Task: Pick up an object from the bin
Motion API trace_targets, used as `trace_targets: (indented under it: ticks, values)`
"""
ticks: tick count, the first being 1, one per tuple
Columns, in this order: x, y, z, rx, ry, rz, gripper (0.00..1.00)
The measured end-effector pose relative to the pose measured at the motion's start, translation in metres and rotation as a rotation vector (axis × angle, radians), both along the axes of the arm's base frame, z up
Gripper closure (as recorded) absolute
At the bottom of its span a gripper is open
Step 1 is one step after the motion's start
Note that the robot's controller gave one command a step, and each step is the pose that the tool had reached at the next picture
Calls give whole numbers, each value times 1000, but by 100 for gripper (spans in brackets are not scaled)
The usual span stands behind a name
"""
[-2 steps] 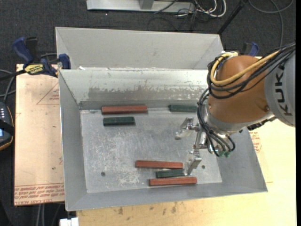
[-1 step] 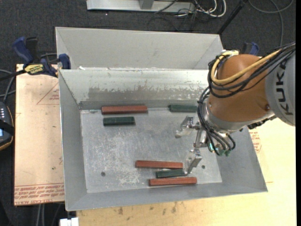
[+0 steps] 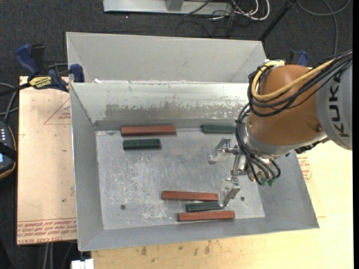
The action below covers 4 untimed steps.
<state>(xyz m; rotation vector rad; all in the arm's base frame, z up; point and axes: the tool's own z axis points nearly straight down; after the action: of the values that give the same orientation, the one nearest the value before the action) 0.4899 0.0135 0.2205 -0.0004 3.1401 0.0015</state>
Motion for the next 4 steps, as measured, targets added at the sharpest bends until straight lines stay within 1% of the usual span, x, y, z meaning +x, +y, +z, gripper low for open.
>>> trace_targets:
  ticks: [1, 2, 3, 4]
  values:
    - [48, -23, -16, 1, 16, -1, 0]
    - [49, -11, -29, -1, -12, 72, 0]
    - [42, 2, -144, 0, -12, 114, 100]
    - [42, 2, -144, 0, -12, 113, 100]
